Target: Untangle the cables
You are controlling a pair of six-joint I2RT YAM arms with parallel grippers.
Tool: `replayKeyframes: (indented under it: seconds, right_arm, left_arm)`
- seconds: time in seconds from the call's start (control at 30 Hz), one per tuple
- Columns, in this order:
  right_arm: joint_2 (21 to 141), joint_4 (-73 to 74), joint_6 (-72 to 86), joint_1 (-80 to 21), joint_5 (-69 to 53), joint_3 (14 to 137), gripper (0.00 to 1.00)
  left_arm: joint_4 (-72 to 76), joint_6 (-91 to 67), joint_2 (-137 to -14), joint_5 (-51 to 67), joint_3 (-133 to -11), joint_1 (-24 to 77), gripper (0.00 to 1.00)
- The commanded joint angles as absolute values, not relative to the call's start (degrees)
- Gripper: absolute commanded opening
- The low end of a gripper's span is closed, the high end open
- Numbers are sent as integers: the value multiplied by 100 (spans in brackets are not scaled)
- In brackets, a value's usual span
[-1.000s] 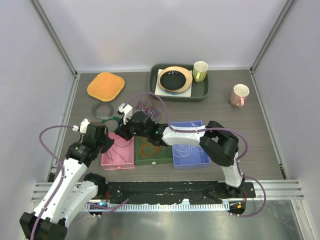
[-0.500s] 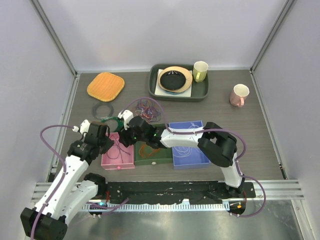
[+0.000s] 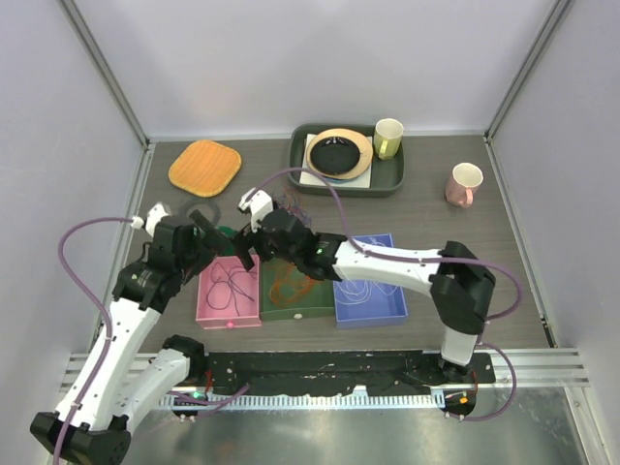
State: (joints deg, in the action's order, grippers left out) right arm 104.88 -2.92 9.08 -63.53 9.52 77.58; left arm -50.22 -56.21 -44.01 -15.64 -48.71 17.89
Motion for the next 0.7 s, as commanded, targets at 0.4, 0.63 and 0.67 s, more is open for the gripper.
replayKeyframes:
  seconds: [0.4,0.63,0.67]
  right_arm:
    - [9519,167,1705,-3877,843,7402,93]
    - [9510,316,1503,-3604,1398,6917,93]
    - [9518,334,1494,-3604,1354,6900,93]
  left_arm:
    - [-3190,-4001,-8338,-185,-7364,1793,100]
    - [-3261,-3613,-9974,360,-8094,1767,100]
    - [-3235,-3586,-10141,360,-8086,1767,98]
